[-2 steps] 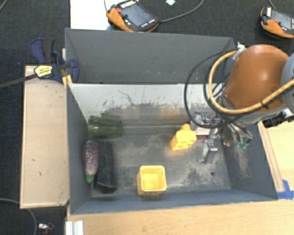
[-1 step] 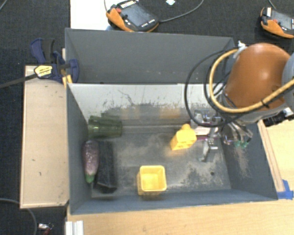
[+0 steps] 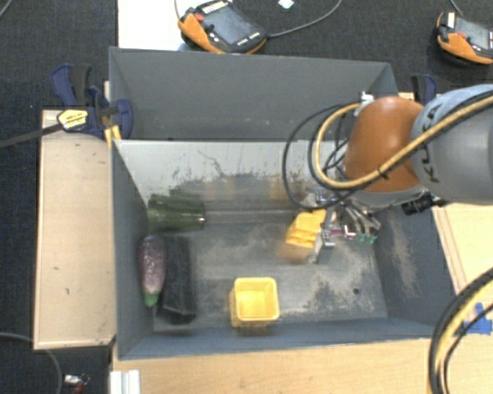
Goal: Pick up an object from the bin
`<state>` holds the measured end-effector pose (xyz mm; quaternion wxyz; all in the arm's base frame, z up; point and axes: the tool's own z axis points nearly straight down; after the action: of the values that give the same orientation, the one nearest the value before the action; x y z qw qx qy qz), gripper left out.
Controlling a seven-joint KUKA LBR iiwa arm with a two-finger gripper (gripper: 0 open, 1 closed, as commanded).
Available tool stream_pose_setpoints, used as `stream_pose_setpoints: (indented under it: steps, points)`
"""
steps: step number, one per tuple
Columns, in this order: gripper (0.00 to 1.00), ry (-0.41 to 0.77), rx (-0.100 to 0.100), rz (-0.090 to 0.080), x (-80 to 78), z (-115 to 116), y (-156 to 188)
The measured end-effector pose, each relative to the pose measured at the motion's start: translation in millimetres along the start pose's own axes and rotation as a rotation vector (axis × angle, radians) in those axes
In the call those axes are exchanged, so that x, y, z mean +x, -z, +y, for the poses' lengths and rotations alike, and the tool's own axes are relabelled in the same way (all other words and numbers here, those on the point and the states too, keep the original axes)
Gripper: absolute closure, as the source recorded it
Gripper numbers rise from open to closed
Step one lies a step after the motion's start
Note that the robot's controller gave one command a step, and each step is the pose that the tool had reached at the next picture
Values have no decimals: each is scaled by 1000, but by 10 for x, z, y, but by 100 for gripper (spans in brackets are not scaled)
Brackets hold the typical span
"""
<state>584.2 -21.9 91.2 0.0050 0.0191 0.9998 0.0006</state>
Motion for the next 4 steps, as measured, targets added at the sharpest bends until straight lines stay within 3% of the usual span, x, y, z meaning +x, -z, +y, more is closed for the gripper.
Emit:
stream_pose_setpoints:
  steps: [1, 2, 3, 4]
  points:
    - [0, 213, 2, -15, -108, -126, 748]
    - [0, 9, -1, 2, -44, -21, -267]
    - [0, 422, 4, -17, -92, -207, -203]
    - [100, 53, 0, -8, -73, -54, -224]
